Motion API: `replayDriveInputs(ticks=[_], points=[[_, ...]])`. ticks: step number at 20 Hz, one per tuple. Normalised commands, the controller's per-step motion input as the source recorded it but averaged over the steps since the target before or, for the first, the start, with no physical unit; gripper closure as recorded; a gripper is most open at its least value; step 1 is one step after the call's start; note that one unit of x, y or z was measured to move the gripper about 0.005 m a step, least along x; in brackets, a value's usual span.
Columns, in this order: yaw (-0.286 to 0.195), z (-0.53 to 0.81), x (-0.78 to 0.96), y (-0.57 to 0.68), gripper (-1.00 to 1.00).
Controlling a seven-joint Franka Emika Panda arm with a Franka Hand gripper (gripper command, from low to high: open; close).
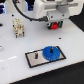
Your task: Insert the blue gear onto the right peg, followed by the red gear
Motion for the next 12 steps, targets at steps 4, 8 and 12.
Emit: replayDriveInputs(ticks=[4,8,12], points=[[0.000,0.40,0.09,0.01,1.00],[0.000,0.61,0.35,-0.03,1.00],[0.000,0.64,0.48,-0.14,1.00]])
